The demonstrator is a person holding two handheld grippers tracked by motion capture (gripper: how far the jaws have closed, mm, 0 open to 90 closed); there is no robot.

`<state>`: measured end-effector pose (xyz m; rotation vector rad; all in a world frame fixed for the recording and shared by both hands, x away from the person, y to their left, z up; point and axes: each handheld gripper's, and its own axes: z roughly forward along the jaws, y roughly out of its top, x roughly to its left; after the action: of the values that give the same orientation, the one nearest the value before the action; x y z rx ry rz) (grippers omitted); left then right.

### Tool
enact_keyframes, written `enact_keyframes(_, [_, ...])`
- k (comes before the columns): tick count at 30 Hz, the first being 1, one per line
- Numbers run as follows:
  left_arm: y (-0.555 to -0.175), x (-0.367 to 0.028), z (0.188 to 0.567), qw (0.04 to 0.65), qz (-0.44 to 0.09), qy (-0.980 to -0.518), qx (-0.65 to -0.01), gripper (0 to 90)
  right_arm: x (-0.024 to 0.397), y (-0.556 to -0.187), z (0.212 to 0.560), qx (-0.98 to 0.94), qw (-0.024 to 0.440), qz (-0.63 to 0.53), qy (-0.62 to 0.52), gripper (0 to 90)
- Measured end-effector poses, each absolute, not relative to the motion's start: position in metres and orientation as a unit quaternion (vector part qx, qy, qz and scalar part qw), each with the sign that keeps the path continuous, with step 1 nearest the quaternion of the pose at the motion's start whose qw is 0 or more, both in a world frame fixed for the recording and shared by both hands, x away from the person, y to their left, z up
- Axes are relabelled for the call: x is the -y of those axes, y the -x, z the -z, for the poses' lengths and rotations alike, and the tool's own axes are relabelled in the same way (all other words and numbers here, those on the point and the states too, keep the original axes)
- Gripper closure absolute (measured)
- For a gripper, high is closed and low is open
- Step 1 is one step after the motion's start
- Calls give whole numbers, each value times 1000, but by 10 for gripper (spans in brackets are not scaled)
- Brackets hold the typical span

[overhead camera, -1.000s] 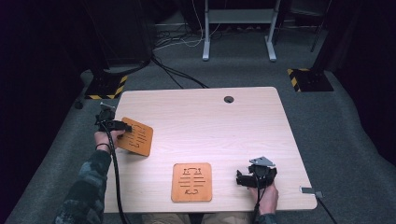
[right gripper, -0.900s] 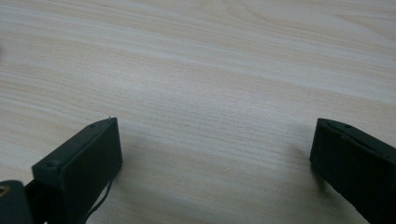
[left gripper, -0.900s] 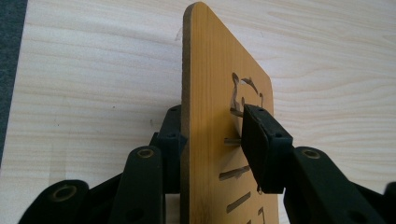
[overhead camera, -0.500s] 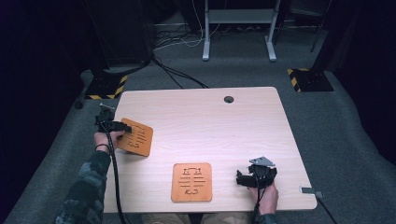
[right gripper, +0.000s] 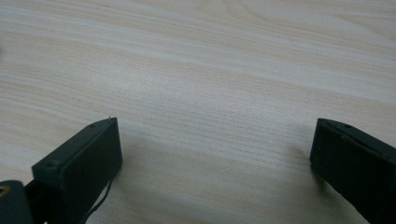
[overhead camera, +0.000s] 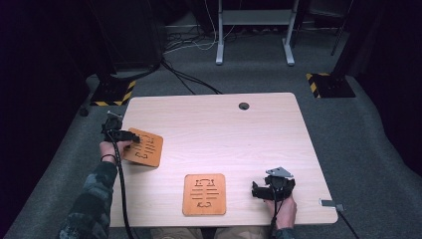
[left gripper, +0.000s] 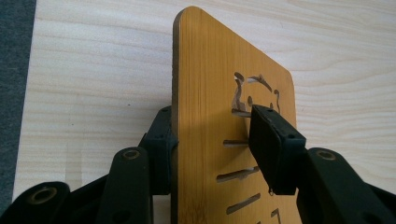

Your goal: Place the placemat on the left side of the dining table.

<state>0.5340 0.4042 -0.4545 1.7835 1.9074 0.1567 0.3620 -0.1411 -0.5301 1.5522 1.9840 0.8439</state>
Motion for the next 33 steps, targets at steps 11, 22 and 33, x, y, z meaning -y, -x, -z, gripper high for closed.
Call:
enact_keyframes(11, [-536,-402,456,243,-68,-671,-697,507,141,-362,530,-725,240,-308,-567,15])
enact_keyframes(22, [-538,-399,457,229,-78,-677,-695,489,141,-362,530,-725,240,-308,-567,15])
enact_keyframes(33, [-538,-401,461,230,-75,-671,-700,472,141,-362,530,-725,240,-308,-567,15])
